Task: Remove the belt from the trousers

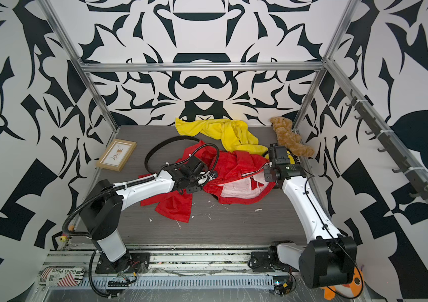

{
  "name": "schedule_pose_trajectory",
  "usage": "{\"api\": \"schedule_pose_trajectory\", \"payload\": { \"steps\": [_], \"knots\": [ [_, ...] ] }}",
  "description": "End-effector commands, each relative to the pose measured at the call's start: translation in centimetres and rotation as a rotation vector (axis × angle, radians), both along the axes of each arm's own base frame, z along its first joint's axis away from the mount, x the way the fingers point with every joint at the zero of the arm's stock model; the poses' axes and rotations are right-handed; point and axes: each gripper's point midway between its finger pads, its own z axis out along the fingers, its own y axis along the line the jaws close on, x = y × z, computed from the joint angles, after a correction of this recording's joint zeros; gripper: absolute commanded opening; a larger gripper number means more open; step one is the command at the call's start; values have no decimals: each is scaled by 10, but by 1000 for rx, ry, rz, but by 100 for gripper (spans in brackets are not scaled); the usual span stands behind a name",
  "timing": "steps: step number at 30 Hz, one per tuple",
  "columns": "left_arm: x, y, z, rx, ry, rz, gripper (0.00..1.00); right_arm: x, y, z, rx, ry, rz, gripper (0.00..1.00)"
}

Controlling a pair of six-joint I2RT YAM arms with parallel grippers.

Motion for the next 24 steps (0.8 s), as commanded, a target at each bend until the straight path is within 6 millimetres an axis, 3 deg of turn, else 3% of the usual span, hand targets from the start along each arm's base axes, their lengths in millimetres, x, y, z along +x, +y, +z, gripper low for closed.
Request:
{"api": "schedule_pose_trajectory", "payload": {
  "steps": [1, 5, 7, 15, 24],
  "knots": [
    [8, -13, 1, -39, -47, -29, 42, 11, 0, 30, 16, -114, -11, 0],
    [11, -11, 10, -57, -88, -14, 10, 12, 0, 30, 15, -115, -7, 0],
    [10, -7, 19, -68, -112, -4, 0, 12, -1, 29, 12, -111, -10, 0],
    [16, 42, 63, -76, -235, 125, 0, 11, -9, 31, -26, -114, -40, 0],
    [54, 139, 111, -93, -379, 400, 0, 8, -17, 34, -63, -119, -71, 0]
  ]
}}
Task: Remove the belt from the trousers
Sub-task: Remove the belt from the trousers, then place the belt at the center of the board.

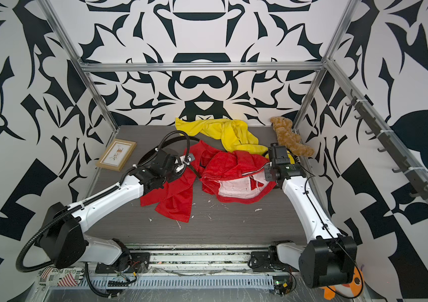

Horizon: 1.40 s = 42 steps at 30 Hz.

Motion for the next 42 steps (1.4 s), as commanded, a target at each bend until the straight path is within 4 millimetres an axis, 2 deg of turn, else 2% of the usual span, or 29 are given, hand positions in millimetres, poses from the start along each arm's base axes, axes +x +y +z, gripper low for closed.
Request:
{"api": "schedule_pose_trajectory", "payload": {
  "steps": [1, 6, 11, 15, 21, 24, 28, 31, 36, 40, 41, 42],
  "knots": [
    [17, 38, 16, 4, -72, 137, 0, 7, -12, 32, -37, -110, -50, 0],
    [32, 54, 38, -57, -119, 225, 0, 6, -10, 34, -20, -115, -49, 0],
    [54, 83, 49, -65, -144, 336, 0, 3, -12, 37, -32, -112, -55, 0],
    [61, 69, 54, -179, -90, 322, 0, 4, 0, 40, 39, -131, -23, 0],
    [94, 52, 39, -192, -35, 330, 0, 11, 43, 47, 154, -157, 79, 0],
    [121, 56, 23, -171, 8, 372, 0, 14, 70, 53, 173, -158, 146, 0],
    [157, 77, -8, -186, 111, 482, 0, 17, 113, 63, 203, -165, 247, 0],
    [172, 74, -39, -209, 186, 473, 0, 16, 150, 63, 248, -146, 327, 0],
    [189, 71, -94, -182, 276, 494, 0, 16, 199, 60, 310, -130, 420, 0],
    [200, 76, -125, -205, 350, 556, 0, 15, 234, 62, 372, -124, 505, 0],
    [200, 76, -128, -201, 362, 569, 8, 15, 241, 63, 389, -126, 522, 0],
    [200, 77, -128, -203, 372, 585, 40, 15, 249, 65, 406, -128, 539, 0]
  ]
}}
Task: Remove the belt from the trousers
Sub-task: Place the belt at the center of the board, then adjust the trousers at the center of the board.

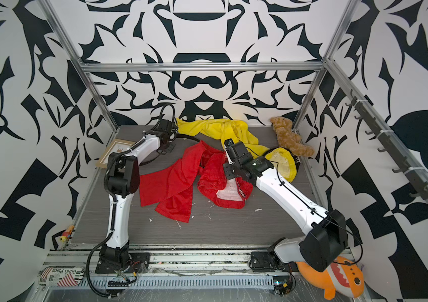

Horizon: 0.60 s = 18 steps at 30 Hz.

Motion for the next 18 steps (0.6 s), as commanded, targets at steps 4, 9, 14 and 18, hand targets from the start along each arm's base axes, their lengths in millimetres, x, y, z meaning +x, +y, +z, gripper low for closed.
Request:
{"api": "schedule_pose_trajectory", "payload": {
  "steps": [4, 9, 14, 18],
  "knots": [
    [-22, -6, 27, -127, 24, 113, 99, 7, 68, 50, 246, -87, 151, 0],
    [-62, -6, 87, -298, -87, 186, 99, -7, 132, 68, 362, -73, 356, 0],
    [-103, 6, 108, -350, -80, 249, 99, -22, 193, 64, 398, -11, 525, 0],
    [-132, 15, 124, -396, -86, 317, 99, -2, 215, 22, 354, 107, 479, 0]
  ]
}}
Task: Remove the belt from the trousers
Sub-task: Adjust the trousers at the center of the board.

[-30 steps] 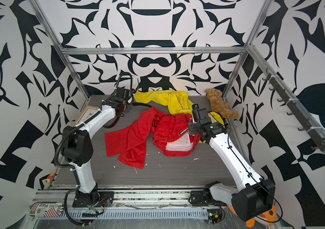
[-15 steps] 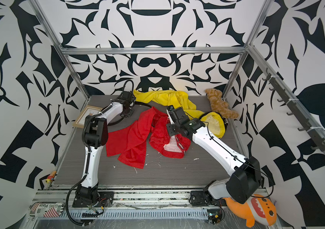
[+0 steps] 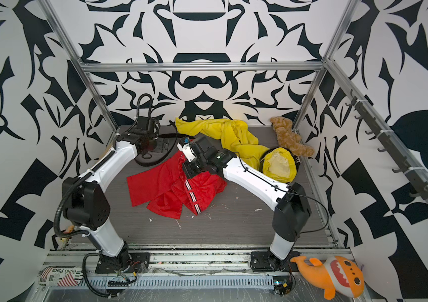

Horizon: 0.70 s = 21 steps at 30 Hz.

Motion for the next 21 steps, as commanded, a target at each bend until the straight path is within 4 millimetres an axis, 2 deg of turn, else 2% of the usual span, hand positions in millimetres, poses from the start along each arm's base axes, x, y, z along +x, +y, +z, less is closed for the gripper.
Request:
{"api": "schedule_pose_trajectory", "payload": {
  "steps": [1, 2, 4, 5, 7, 10, 14, 16, 18, 21],
  "knots": [
    [-29, 4, -12, -77, 70, 74, 99, 13, 24, -10, 16, 57, 22, 0],
    [-35, 5, -7, -95, 59, 86, 99, 15, 27, -20, -13, 84, 27, 6],
    [-47, 0, 4, -146, 42, 78, 99, 17, 25, -29, -75, 99, 33, 35],
    [-54, -5, 7, -164, 37, 69, 99, 19, 20, -23, -80, 77, 20, 44],
    [-65, -19, 13, -162, 23, 31, 99, 20, 7, -2, -76, 15, -18, 53],
    [-87, -50, 15, -136, 26, -61, 99, 21, -28, 30, -72, -38, -75, 60],
    [-112, -93, -2, -142, 85, -176, 99, 22, -83, 46, -38, -26, -195, 64],
    [-120, -107, -21, -151, 137, -204, 99, 20, -111, 33, -38, 11, -264, 70],
    [-125, -115, -38, -162, 187, -206, 99, 17, -129, 14, -52, 44, -317, 74],
    [-125, -124, -52, -203, 210, -213, 99, 10, -139, -17, -35, 115, -366, 79]
  ]
}}
